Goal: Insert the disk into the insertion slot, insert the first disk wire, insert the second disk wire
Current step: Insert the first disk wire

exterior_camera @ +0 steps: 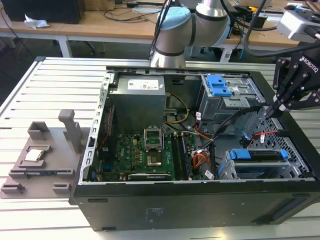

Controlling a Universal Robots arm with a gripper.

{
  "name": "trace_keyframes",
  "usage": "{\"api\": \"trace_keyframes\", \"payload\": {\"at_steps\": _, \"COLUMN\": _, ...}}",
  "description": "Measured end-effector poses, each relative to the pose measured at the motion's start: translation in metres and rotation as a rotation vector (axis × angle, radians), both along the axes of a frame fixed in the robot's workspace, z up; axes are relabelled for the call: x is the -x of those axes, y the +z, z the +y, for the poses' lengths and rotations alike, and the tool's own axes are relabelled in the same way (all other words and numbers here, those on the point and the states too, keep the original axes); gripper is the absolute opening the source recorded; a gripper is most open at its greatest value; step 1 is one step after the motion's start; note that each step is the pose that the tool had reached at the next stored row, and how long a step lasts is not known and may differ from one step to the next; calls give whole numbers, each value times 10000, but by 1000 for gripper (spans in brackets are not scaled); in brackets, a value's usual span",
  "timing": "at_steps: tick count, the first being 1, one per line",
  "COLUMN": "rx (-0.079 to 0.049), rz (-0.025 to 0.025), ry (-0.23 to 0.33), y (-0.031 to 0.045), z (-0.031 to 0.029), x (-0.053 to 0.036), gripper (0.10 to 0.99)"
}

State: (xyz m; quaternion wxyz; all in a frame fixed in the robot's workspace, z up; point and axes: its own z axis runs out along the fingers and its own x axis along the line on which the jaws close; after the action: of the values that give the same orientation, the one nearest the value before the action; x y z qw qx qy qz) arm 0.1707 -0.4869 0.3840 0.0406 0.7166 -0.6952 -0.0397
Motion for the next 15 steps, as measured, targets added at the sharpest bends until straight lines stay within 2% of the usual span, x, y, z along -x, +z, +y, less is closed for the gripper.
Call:
{"api": "trace_keyframes", "payload": {"at_steps": 3, "rx": 52, "rz": 0, "ry": 4, "y": -5, "z": -48, "x": -14, "gripper": 106}}
{"api": "trace_keyframes", "payload": {"at_steps": 6, "rx": 86, "rz": 0, "ry": 17, "y": -14, "z": -130, "x": -34, "gripper": 106}}
{"api": "trace_keyframes", "payload": {"at_steps": 8, "rx": 100, "rz": 0, "ry": 42, "y": -24, "z": -156, "x": -47, "gripper": 106}}
{"api": "trace_keyframes", "payload": {"at_steps": 9, "rx": 168, "rz": 0, "ry": 109, "y": -32, "z": -164, "x": -67, "gripper": 106}}
{"api": "trace_keyframes", "payload": {"at_steps": 10, "rx": 361, "rz": 1, "ry": 127, "y": -31, "z": -164, "x": -72, "gripper": 106}}
{"api": "trace_keyframes", "payload": {"at_steps": 11, "rx": 668, "rz": 3, "ry": 134, "y": -32, "z": -165, "x": -72, "gripper": 106}}
{"api": "trace_keyframes", "payload": {"at_steps": 12, "rx": 786, "rz": 3, "ry": 139, "y": -34, "z": -165, "x": -74, "gripper": 106}}
{"api": "trace_keyframes", "payload": {"at_steps": 15, "rx": 789, "rz": 3, "ry": 139, "y": -33, "z": -164, "x": -77, "gripper": 114}}
